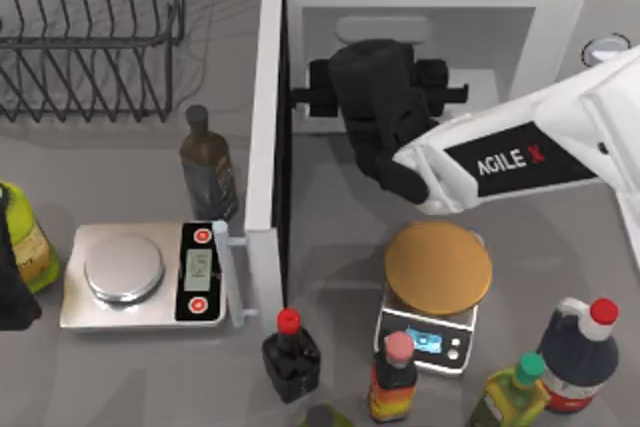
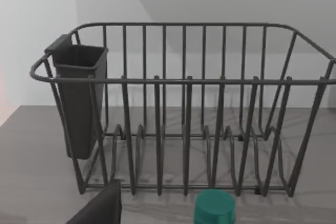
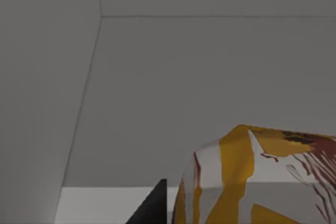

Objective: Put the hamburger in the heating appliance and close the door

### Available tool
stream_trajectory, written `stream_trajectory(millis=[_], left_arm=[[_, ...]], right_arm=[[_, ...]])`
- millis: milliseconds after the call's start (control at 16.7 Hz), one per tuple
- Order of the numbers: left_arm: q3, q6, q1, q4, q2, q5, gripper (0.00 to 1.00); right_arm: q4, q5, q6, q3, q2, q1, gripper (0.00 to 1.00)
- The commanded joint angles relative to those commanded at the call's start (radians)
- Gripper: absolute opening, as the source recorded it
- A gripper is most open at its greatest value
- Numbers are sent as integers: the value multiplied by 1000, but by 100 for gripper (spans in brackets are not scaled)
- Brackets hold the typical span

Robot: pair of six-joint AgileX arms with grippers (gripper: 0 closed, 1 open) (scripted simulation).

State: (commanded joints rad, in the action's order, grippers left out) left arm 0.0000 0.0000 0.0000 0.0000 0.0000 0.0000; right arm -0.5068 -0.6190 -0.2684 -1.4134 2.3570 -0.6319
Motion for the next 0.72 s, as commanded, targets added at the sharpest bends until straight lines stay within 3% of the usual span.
stream_trajectory(millis=[360, 720], left_arm=[[0, 0, 0, 0, 0, 0, 100], [0, 0, 0, 0, 0, 0, 100]], right_arm=[[7, 9, -14, -58, 20, 19, 0], [70, 28, -40, -420, 158, 90, 0]])
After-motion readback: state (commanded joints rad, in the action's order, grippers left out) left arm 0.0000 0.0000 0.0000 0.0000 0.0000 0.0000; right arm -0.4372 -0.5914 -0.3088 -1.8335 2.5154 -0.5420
